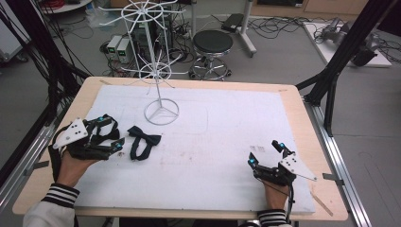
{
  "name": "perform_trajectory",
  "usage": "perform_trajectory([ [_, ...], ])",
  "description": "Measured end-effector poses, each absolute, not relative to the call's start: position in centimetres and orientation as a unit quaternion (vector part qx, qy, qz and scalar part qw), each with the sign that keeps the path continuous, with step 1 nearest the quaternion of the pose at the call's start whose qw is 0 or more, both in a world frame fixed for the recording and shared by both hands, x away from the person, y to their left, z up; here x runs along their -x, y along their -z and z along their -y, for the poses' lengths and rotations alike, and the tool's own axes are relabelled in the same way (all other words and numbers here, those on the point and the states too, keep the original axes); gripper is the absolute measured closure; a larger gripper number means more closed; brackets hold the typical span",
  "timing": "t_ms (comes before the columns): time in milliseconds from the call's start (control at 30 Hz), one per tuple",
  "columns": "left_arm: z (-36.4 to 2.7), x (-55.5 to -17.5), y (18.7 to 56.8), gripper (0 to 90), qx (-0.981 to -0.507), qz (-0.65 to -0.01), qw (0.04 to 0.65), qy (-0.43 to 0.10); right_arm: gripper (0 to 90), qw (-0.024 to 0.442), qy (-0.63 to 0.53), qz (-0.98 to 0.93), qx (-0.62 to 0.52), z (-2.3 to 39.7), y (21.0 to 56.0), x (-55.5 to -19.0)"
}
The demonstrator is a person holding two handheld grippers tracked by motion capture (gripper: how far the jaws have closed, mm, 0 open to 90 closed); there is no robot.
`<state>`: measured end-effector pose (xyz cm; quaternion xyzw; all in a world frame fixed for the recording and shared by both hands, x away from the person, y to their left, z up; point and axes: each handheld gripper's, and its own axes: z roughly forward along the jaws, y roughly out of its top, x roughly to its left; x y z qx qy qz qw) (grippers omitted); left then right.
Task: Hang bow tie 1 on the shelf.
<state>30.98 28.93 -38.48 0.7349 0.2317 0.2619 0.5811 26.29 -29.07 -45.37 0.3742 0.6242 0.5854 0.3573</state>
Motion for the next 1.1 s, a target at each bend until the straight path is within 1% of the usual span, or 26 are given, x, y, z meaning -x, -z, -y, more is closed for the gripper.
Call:
perform_trajectory([
  [533,-27.6,-33.7,37.6,13.1,-0.795,-0.199,0.529,-0.219,3.3,0.354,-0.584,-0.625,-0.379,29.0,45.4,-26.2],
  [767,-27.2,-34.8,37.9,13.1,-0.809,-0.201,0.514,-0.202,3.3,0.358,-0.585,-0.624,-0.374,29.1,45.4,-26.3],
  [833,-27.0,-35.0,37.8,13.1,-0.821,-0.197,0.496,-0.201,3.3,0.357,-0.585,-0.624,-0.375,29.1,45.4,-26.3],
  [1100,-25.8,-36.2,37.4,13.3,-0.846,-0.179,0.468,-0.181,3.3,0.358,-0.585,-0.624,-0.375,29.1,45.4,-26.3],
])
